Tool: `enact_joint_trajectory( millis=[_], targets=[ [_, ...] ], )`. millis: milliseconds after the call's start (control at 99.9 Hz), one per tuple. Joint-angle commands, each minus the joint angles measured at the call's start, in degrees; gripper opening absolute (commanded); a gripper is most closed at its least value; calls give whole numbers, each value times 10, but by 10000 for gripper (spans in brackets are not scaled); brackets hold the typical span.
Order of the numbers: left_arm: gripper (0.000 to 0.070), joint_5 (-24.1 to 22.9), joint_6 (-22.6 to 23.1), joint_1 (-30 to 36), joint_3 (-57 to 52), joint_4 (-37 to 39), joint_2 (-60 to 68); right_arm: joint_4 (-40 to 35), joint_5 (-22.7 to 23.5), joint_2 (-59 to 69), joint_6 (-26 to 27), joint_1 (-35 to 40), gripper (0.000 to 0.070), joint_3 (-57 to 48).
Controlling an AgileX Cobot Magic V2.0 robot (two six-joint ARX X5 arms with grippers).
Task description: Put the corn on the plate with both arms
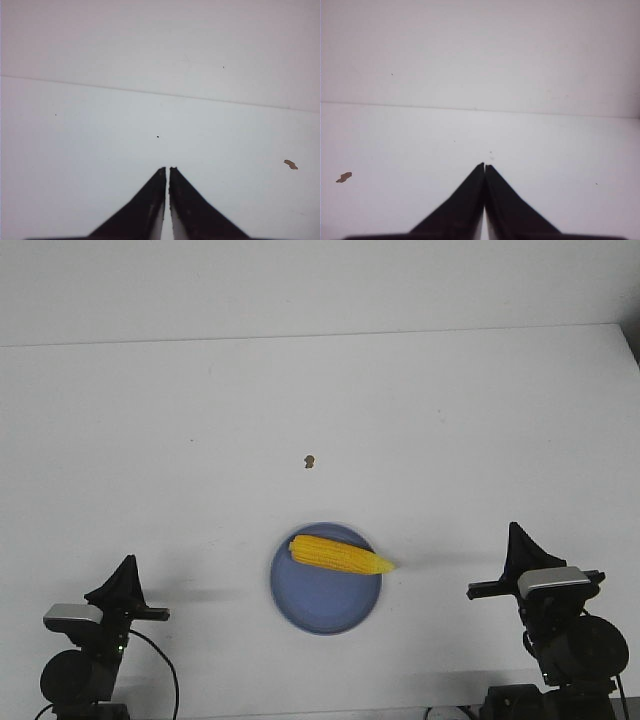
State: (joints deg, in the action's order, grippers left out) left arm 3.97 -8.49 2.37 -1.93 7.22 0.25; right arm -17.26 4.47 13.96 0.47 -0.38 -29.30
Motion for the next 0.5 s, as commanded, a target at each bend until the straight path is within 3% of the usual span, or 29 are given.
enact_joint_trajectory(
  millis=[0, 340, 490],
  targets=[
    [14, 1, -2, -1, 11, 5, -1, 6, 0, 0, 9, 0, 0, -2],
    [14, 1, -2, -1, 11, 5, -1, 10, -1, -6, 8, 1, 0, 2],
    [15, 1, -2, -1, 11, 5, -1, 57, -1, -38, 2, 1, 0, 41]
  ],
)
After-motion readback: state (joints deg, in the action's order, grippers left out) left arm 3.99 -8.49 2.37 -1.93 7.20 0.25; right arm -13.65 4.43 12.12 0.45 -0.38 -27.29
